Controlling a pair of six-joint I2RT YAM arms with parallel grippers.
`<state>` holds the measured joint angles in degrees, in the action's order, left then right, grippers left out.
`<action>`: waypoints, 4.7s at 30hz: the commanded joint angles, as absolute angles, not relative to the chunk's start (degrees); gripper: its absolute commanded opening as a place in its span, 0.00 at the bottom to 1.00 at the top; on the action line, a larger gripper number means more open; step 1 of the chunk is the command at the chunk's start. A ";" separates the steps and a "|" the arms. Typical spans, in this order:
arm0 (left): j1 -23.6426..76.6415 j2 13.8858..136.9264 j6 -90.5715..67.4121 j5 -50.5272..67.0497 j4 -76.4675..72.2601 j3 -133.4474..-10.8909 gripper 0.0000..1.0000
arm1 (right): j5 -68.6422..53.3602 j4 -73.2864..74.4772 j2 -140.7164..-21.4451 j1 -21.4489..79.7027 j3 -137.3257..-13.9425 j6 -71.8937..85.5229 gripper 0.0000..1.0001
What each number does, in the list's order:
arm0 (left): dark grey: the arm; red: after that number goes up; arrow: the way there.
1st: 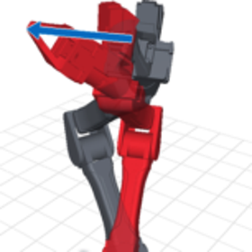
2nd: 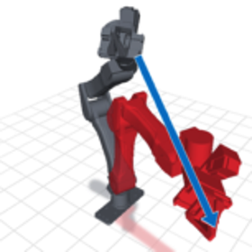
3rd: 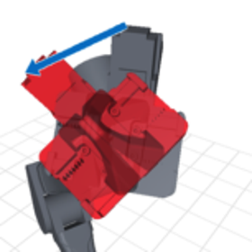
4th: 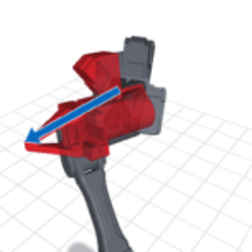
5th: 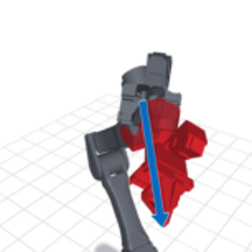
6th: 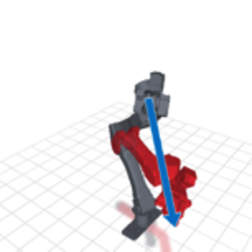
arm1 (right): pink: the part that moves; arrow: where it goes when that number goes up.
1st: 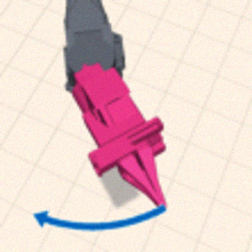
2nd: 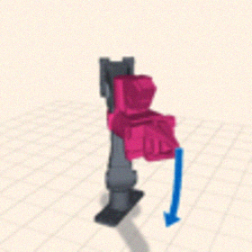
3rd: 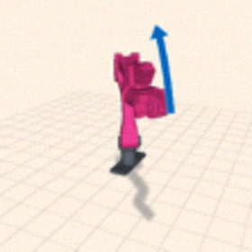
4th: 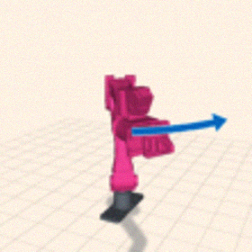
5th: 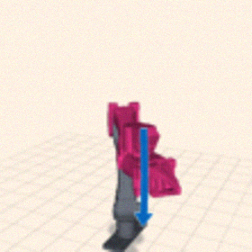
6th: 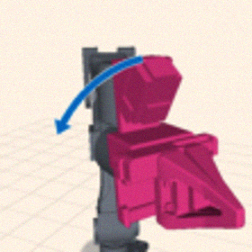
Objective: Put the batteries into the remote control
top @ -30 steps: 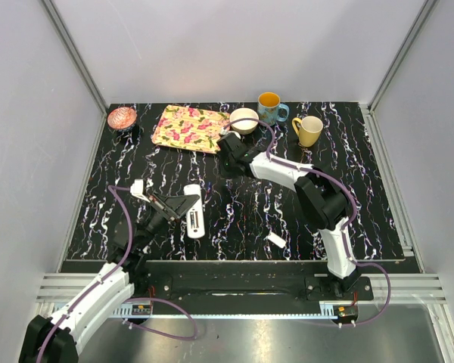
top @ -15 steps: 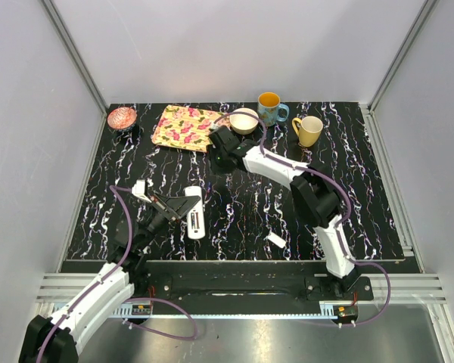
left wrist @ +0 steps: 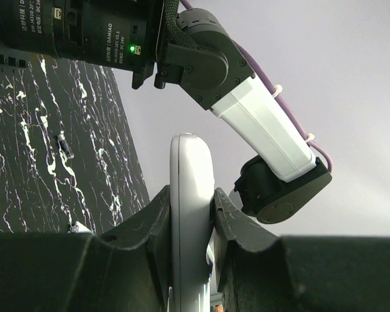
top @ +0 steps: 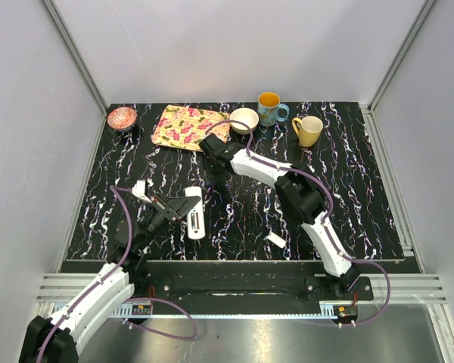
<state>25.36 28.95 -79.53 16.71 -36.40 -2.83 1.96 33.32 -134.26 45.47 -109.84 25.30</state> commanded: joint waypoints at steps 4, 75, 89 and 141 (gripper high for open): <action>25.22 27.95 -79.63 17.14 -38.50 -2.02 0.00 | 3.87 35.42 -135.70 45.97 -113.55 23.82 0.45; 33.13 65.71 -83.14 11.08 -65.38 -14.14 0.00 | 8.00 21.80 -65.58 45.87 -60.47 28.65 0.00; 44.11 76.38 -81.57 -6.66 -76.90 -16.52 0.00 | 13.97 9.32 -63.54 54.93 -57.04 27.16 0.00; 44.56 78.93 -85.08 -6.68 -80.16 -18.02 0.00 | 8.61 4.48 -67.94 55.81 -53.62 21.71 0.00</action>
